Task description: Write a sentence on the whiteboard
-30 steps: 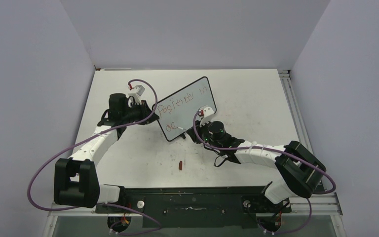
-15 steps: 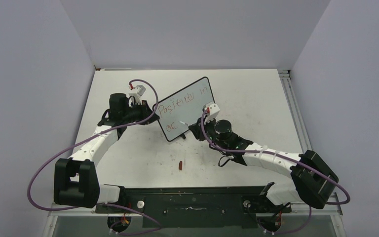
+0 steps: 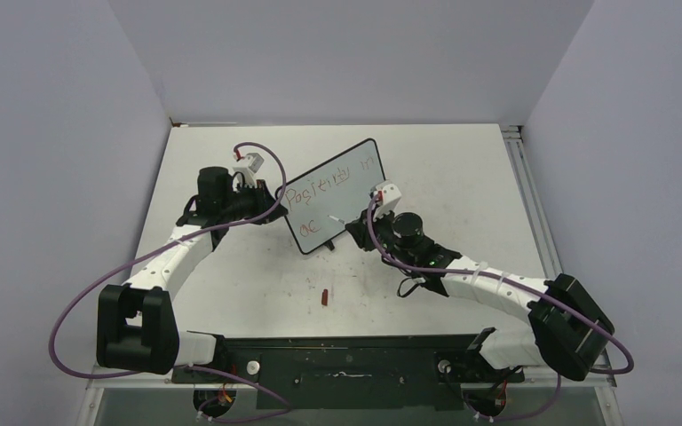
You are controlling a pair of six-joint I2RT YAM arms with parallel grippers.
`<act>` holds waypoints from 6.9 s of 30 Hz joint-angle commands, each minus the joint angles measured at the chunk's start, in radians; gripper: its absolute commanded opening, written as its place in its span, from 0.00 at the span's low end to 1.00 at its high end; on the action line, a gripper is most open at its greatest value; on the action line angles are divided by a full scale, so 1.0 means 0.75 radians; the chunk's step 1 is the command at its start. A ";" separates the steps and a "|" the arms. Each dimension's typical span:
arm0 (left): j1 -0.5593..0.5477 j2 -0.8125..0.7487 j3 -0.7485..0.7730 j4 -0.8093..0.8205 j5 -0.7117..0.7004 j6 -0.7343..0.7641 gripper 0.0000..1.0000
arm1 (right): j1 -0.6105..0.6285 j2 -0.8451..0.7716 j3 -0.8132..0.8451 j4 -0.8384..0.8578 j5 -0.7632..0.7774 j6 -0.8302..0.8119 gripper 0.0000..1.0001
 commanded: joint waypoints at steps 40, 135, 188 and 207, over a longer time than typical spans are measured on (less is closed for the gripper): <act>-0.004 -0.031 0.060 -0.032 -0.030 0.014 0.00 | -0.003 0.223 0.098 0.193 0.018 0.032 0.05; -0.004 -0.040 0.060 -0.032 -0.024 0.013 0.00 | 0.094 0.212 -0.046 0.273 0.200 0.030 0.05; -0.003 -0.037 0.060 -0.032 -0.022 0.013 0.00 | 0.135 0.212 0.017 0.326 0.270 -0.003 0.05; -0.004 -0.039 0.060 -0.032 -0.020 0.012 0.00 | 0.132 0.251 -0.025 0.319 0.275 0.011 0.05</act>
